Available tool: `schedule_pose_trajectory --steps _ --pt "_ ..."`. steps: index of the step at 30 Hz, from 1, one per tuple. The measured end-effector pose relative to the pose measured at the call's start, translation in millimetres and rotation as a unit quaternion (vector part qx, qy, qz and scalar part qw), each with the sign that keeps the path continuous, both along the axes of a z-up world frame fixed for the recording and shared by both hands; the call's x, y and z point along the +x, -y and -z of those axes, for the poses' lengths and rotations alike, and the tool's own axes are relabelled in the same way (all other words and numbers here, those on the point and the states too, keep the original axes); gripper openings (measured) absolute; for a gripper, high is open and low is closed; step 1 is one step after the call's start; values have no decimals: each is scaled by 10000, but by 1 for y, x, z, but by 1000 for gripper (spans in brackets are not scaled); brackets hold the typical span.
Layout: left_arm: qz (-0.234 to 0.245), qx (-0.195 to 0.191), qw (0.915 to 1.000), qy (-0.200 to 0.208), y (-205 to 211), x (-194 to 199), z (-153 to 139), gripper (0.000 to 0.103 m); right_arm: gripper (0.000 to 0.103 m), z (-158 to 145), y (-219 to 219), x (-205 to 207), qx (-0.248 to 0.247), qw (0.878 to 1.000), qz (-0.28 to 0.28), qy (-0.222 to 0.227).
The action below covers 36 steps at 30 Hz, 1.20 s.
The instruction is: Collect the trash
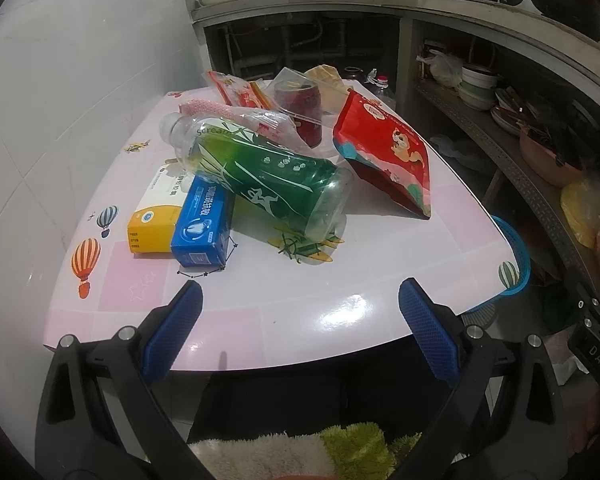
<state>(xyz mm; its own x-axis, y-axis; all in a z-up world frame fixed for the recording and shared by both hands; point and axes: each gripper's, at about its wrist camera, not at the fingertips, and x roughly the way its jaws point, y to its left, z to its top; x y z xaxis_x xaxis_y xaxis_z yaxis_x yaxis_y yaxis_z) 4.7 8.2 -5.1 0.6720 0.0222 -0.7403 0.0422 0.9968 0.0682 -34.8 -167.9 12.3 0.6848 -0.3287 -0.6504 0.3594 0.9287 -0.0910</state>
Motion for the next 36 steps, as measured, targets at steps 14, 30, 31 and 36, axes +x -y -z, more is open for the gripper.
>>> schedule_pose_trajectory --steps 14,30,31,36 --pt "0 9 10000 4 0 0 0 95 97 0 -2 1 2 10000 -1 2" --pt "-26 25 10000 10 -9 2 -2 95 97 1 -5 3 20 10000 2 1" --pt "-26 29 10000 10 -8 2 -2 95 97 1 -3 2 18 10000 0 3" --pt "-21 31 10000 9 -8 2 -2 95 97 1 -4 2 23 10000 2 5"
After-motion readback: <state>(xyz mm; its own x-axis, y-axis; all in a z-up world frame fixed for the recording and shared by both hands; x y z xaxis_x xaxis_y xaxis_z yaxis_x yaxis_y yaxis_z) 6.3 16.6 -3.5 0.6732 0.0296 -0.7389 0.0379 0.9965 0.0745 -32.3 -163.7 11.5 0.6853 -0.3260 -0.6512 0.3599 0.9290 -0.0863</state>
